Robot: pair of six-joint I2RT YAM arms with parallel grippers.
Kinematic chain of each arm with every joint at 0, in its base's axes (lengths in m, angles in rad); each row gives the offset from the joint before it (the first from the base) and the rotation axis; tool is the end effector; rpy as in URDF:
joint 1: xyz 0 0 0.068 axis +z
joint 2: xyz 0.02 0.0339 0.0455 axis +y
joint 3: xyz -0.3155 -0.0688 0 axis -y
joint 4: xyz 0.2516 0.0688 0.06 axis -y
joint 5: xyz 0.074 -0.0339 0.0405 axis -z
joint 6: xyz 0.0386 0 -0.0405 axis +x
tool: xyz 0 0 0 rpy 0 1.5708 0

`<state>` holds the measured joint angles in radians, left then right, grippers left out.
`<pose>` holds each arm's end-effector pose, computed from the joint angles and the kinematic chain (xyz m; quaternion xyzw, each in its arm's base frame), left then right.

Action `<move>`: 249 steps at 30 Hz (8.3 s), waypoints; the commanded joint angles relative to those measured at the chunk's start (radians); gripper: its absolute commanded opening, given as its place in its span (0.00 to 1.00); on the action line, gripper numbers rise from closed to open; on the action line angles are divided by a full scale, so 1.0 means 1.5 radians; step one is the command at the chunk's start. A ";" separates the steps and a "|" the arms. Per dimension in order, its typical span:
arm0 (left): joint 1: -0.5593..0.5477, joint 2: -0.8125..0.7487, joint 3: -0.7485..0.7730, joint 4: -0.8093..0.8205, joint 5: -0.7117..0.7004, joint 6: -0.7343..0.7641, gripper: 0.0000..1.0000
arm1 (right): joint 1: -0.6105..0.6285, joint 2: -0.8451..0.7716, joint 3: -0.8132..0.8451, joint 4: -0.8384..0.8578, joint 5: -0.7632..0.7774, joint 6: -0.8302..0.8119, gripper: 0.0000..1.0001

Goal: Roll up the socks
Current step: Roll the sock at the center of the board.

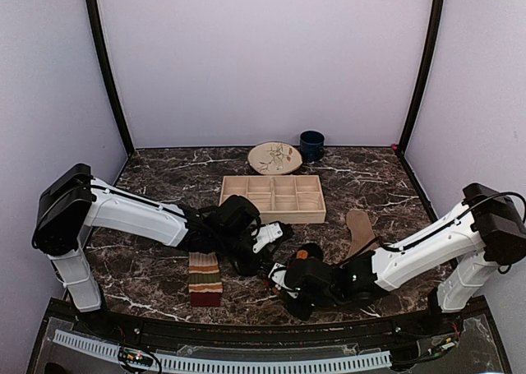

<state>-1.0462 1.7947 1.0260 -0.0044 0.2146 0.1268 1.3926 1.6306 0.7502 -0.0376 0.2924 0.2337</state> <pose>0.1895 -0.3439 0.2113 0.5417 0.7401 -0.2598 0.3023 0.0664 0.3058 0.1845 -0.4740 0.8097 0.1356 0.3182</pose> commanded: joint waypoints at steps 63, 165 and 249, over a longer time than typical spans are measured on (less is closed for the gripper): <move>-0.091 0.025 -0.008 0.066 -0.131 0.081 0.39 | -0.274 -0.057 -0.170 0.217 -0.545 0.282 0.00; -0.005 0.140 0.058 0.004 0.080 0.057 0.31 | -0.009 -0.244 -0.140 -0.019 0.211 0.127 0.38; 0.012 0.025 -0.005 0.149 -0.067 -0.009 0.41 | -0.059 0.002 -0.043 0.003 -0.054 0.064 0.00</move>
<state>-1.0325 1.9087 1.0367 0.1658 0.1738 0.1261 1.3163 1.6405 0.7200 0.0101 0.3370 0.2943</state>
